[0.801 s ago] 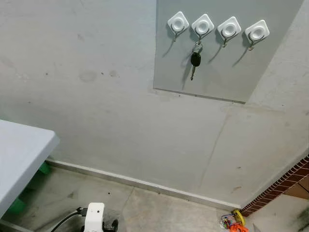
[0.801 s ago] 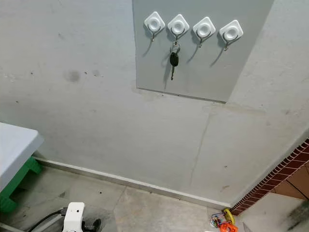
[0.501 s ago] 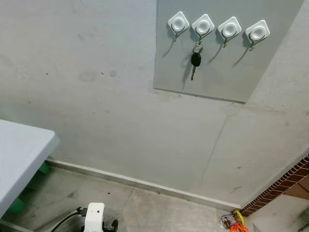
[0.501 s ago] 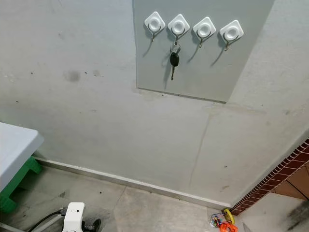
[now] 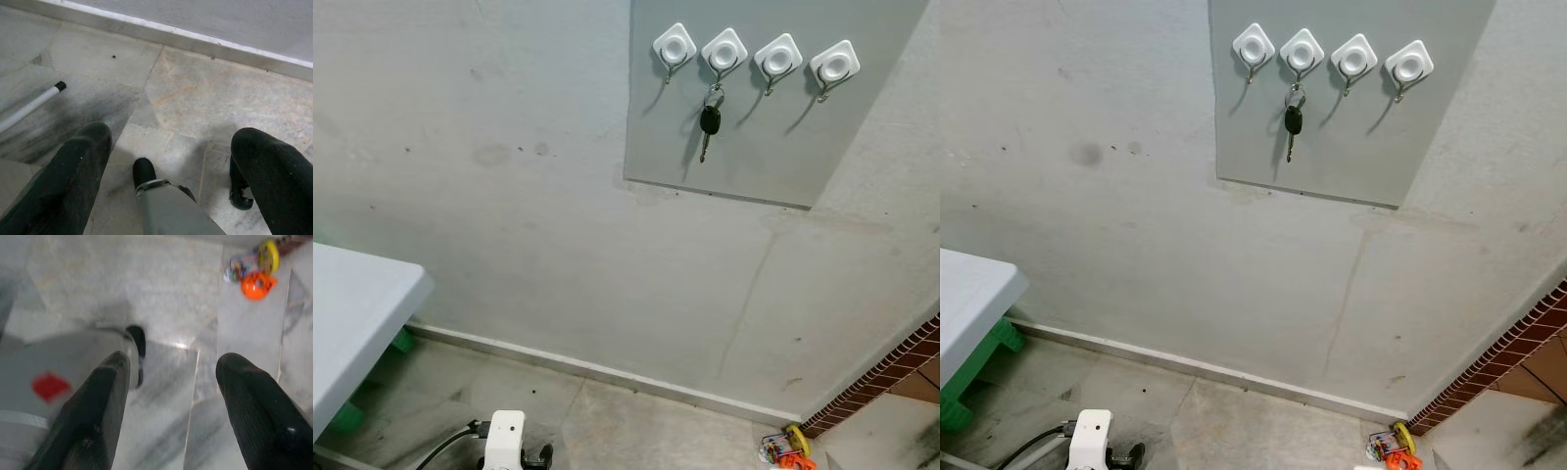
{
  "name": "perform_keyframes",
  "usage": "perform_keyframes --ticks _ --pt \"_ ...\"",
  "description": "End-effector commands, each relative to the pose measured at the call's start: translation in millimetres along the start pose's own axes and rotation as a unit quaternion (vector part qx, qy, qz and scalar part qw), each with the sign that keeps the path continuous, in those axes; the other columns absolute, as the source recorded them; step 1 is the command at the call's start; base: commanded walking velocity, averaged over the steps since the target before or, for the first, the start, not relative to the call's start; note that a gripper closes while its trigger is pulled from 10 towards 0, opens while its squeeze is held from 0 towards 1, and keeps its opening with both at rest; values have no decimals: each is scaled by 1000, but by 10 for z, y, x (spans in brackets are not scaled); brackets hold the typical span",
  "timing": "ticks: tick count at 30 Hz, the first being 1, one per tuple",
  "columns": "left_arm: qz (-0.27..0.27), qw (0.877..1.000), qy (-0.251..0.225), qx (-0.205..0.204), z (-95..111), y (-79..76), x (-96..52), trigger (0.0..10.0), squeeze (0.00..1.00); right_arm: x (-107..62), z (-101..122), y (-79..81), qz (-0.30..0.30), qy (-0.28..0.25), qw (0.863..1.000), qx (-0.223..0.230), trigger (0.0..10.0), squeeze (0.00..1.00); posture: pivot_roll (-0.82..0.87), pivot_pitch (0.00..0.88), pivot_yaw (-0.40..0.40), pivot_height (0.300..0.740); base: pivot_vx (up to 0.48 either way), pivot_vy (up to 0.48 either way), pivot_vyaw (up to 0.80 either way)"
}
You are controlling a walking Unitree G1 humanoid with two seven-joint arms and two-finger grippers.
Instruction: Hang keys on a hook
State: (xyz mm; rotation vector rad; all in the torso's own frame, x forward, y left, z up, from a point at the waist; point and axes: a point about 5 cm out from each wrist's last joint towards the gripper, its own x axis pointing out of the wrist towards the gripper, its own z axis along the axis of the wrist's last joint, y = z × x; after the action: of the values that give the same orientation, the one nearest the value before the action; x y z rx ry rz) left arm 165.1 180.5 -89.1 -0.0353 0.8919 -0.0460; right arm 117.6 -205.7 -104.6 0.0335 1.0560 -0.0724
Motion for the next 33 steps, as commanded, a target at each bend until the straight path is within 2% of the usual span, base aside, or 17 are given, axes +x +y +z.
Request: perform_keyframes --ticks 1,4,8,33 --pt "-2 1000 -2 6 16 10 2 10000 0 19 101 1 -1 -18 1000 8 10000 0 -55 0 -7 740 0 0 0" --pt "-1 1000 -4 4 22 18 2 10000 0 49 273 15 4 -42 999 3 10000 0 -53 0 -7 740 0 0 0" --pt "1 1000 -6 3 25 27 0 10000 0 55 326 22 7 -52 999 -1 10000 0 -47 0 -9 740 0 0 0" --pt "3 1000 -10 -1 42 43 2 10000 0 54 296 99 16 -56 998 -3 10000 0 -45 0 -8 740 0 0 0"
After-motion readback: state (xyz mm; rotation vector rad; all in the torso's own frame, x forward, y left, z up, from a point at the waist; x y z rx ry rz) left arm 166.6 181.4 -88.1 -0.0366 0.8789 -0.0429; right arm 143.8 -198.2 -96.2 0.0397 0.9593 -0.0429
